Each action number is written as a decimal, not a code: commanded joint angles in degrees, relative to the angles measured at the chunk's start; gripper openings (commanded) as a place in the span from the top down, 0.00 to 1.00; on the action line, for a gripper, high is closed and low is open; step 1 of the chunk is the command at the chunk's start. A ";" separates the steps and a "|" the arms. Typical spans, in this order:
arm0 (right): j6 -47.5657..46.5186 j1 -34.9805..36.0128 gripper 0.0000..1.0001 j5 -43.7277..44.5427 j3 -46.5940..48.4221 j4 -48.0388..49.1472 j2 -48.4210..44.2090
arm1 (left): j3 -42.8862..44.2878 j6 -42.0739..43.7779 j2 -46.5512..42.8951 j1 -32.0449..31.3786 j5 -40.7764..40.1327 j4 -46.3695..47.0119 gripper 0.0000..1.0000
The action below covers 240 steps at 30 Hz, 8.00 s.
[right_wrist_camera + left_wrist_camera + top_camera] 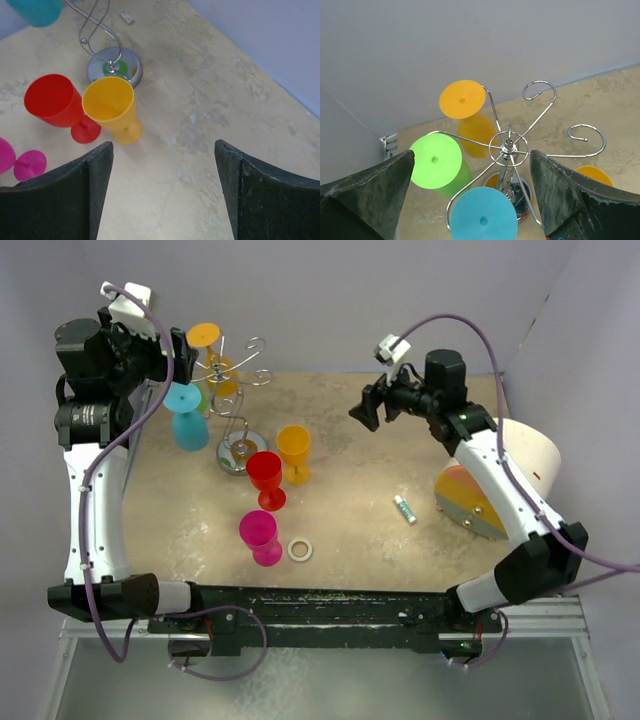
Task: Place the wine glass upside down on the wine glass rack
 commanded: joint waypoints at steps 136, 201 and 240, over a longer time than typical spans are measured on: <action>0.72 7.42 0.24 11.25 35.74 -12.91 -0.56 | 9.73 -35.89 12.41 -12.19 26.06 14.18 1.00; -7.66 -4.18 0.01 -3.98 -19.01 -0.47 -8.30 | 22.52 49.54 31.85 -26.29 -44.66 18.40 1.00; -8.04 -4.71 0.01 -3.05 -19.33 0.26 -7.33 | 9.49 50.23 22.95 -26.33 -45.27 8.31 1.00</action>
